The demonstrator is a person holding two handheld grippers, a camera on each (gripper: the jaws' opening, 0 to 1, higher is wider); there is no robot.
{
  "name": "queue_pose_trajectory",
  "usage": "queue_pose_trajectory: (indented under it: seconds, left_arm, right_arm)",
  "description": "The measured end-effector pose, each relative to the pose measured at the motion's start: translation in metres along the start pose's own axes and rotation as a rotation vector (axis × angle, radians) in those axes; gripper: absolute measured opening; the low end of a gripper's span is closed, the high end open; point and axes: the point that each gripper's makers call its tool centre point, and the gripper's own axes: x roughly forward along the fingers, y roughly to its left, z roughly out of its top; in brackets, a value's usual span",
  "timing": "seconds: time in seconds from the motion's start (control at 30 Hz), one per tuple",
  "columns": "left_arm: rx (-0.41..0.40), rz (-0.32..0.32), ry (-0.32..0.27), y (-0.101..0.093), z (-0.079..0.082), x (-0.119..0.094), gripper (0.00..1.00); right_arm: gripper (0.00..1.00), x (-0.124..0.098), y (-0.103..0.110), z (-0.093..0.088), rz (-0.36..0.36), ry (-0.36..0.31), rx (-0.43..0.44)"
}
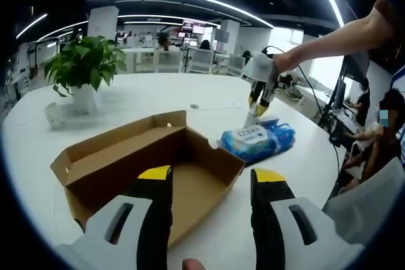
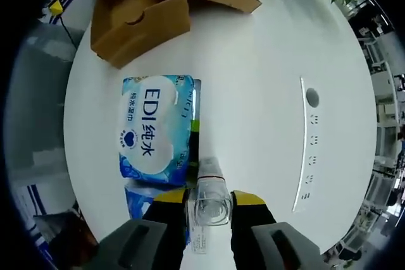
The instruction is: Operate the shoe box by opening the lid, removing the specified soft item, and placing it in the target area until the item is outside and the box remains undamaged.
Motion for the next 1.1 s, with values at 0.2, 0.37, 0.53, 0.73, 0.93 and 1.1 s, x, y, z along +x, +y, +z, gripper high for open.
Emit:
queue_pose_trajectory:
  seconds: [0.2,0.37,0.53,0.73,0.93,1.1]
  left_arm:
    - [-0.001,-0.003,-0.005,-0.001,0.002,0.000,0.47]
    - [0.001,-0.006,-0.005,-0.002,0.002,0.000,0.47]
    - [0.000,-0.008,-0.008,-0.002,0.002,0.000,0.47]
    - [-0.002,-0.008,-0.013,-0.003,0.004,-0.001,0.48]
    - [-0.020,-0.007,-0.021,-0.004,0.005,-0.002,0.49]
    - [-0.038,0.003,-0.034,-0.003,0.008,-0.004,0.49]
  right_arm:
    - [0.27,-0.005,-0.001,-0.003,-0.018,-0.011,0.015]
    - [0.31,-0.012,-0.007,-0.010,-0.057,-0.010,0.031]
    - [0.33,-0.023,-0.008,-0.013,-0.081,-0.034,0.058]
    - [0.34,-0.039,-0.007,-0.020,-0.118,-0.073,0.105]
    - [0.36,-0.057,-0.004,-0.021,-0.170,-0.161,0.220]
    - [0.37,-0.069,0.001,-0.016,-0.208,-0.286,0.361]
